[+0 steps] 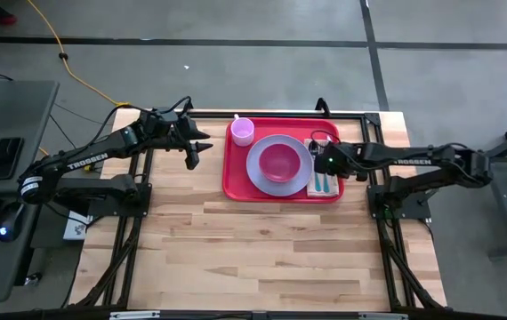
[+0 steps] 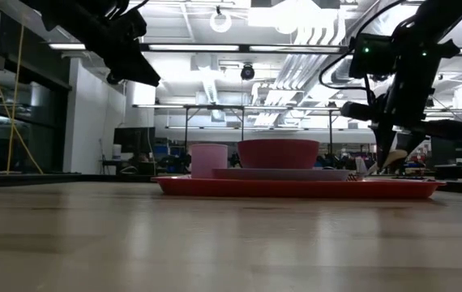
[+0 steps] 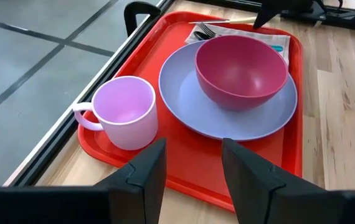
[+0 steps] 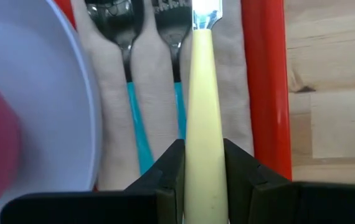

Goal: Set up tray
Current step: Put the yellow knife on top of the napkin to the right of the blue fork in the red tray

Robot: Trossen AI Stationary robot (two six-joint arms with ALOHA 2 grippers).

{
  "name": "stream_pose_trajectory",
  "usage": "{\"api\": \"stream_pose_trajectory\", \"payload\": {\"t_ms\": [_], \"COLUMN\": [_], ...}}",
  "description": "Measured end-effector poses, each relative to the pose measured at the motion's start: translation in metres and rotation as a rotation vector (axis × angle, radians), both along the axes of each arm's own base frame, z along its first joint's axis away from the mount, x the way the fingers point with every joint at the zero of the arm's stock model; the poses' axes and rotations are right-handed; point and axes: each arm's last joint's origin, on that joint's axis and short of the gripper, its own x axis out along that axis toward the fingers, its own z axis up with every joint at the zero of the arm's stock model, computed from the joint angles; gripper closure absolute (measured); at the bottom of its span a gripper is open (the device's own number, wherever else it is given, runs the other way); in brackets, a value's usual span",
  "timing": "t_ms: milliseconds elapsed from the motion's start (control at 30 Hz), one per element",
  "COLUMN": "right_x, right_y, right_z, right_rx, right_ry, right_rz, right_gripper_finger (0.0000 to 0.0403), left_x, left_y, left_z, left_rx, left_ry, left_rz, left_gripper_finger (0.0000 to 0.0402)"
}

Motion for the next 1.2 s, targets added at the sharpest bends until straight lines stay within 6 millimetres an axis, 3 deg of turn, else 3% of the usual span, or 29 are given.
{"api": "stream_pose_trajectory", "payload": {"t_ms": [567,1200], "right_x": [0.008,0.006], "right_y": [-0.004,-0.002], "right_z": [-0.014,-0.015], "right_rx": [0.029,0.053], "right_ry": [0.051,0.083], "right_rz": [0.016,0.044], "right_gripper_finger": [0.0343,0.0327], "left_x": [0.000,0.000], "left_y": [0.000,0.000], "left_z": [0.000,0.000], "left_rx": [0.017,0.022], "left_ry": [0.007,0.009], "left_rz": [-0.011,-0.014], "left_gripper_finger": [0.0218,0.0218]}}
